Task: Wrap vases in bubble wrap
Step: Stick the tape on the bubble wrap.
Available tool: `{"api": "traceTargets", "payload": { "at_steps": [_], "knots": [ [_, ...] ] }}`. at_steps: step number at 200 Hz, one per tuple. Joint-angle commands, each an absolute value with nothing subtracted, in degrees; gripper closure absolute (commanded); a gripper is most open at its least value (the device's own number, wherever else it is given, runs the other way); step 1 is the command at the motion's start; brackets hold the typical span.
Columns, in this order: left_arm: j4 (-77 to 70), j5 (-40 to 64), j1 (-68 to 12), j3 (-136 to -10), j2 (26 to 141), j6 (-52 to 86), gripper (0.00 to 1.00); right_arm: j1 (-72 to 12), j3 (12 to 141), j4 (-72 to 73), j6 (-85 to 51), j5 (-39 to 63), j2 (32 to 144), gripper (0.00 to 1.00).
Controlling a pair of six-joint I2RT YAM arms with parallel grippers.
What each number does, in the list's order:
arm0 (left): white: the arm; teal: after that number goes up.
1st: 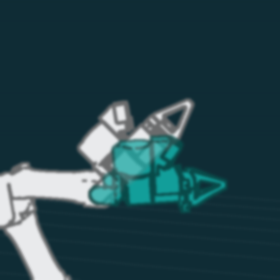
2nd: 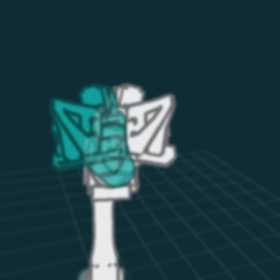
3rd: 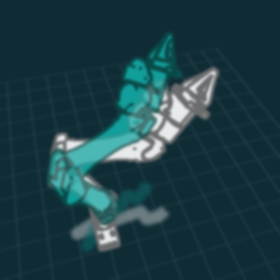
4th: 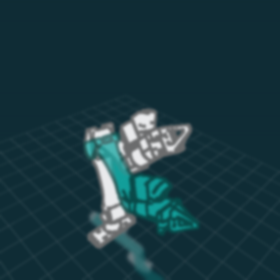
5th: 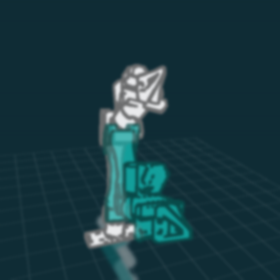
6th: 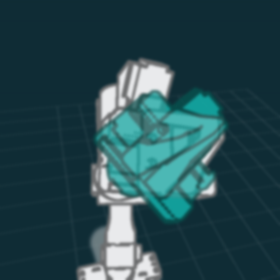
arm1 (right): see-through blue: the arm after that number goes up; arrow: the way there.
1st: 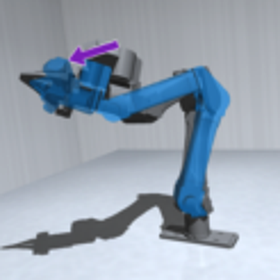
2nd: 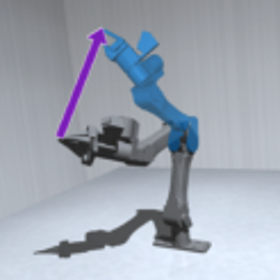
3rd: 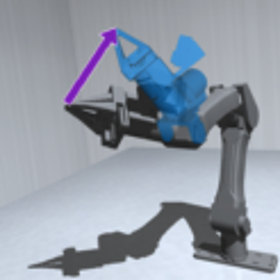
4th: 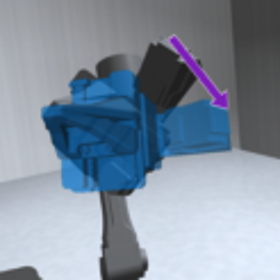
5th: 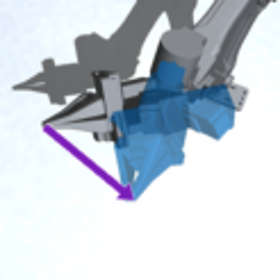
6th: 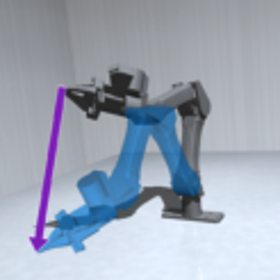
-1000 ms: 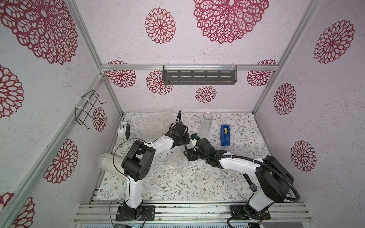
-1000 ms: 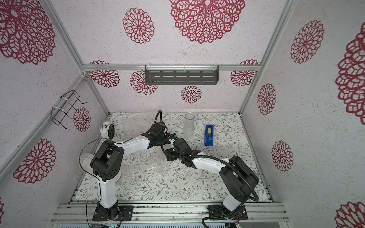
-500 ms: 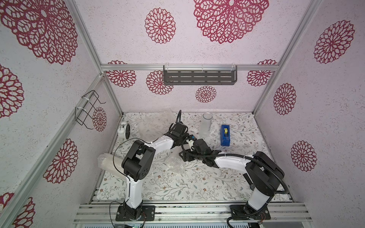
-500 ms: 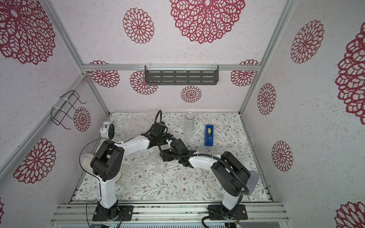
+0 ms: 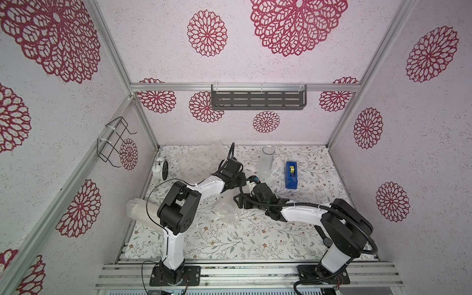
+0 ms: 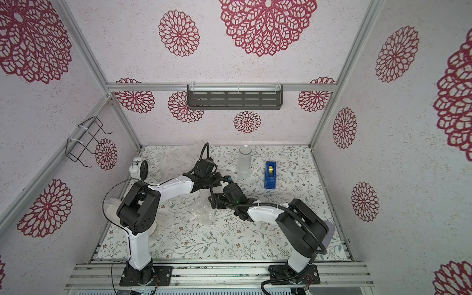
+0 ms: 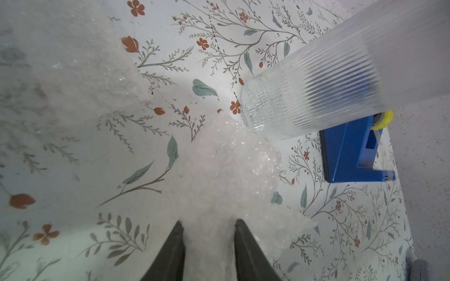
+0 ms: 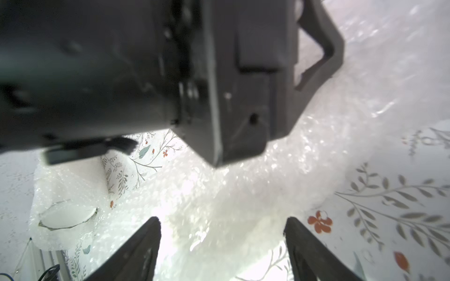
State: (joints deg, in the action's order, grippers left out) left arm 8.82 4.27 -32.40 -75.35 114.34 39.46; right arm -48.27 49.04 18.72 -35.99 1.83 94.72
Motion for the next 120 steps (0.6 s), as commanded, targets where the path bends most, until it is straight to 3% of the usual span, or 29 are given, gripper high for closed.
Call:
{"api": "traceTargets", "payload": {
  "at_steps": [1, 19, 51, 94, 120],
  "knots": [
    [19.6, 6.8, -34.3, -71.9, 117.6, 39.6, 0.65, -49.0, 48.4, 18.1, -34.1, -0.4, 91.7, 0.37],
    [19.5, 6.9, -34.3, -72.1, 117.7, 39.7, 0.65, -49.2, 48.0, 20.3, -34.2, 1.1, 92.4, 0.56],
    [19.7, 6.9, -34.3, -72.3, 117.6, 39.8, 0.65, -49.1, 49.8, 20.9, -34.3, 3.1, 95.8, 0.62],
    [19.7, 6.7, -34.3, -72.0, 117.6, 39.7, 0.65, -49.2, 50.3, 21.7, -35.4, 4.1, 97.2, 0.60],
    [19.4, 6.7, -34.3, -71.7, 117.5, 39.9, 0.65, -49.2, 49.0, 21.1, -35.2, 2.7, 94.5, 0.45]
  ]
}}
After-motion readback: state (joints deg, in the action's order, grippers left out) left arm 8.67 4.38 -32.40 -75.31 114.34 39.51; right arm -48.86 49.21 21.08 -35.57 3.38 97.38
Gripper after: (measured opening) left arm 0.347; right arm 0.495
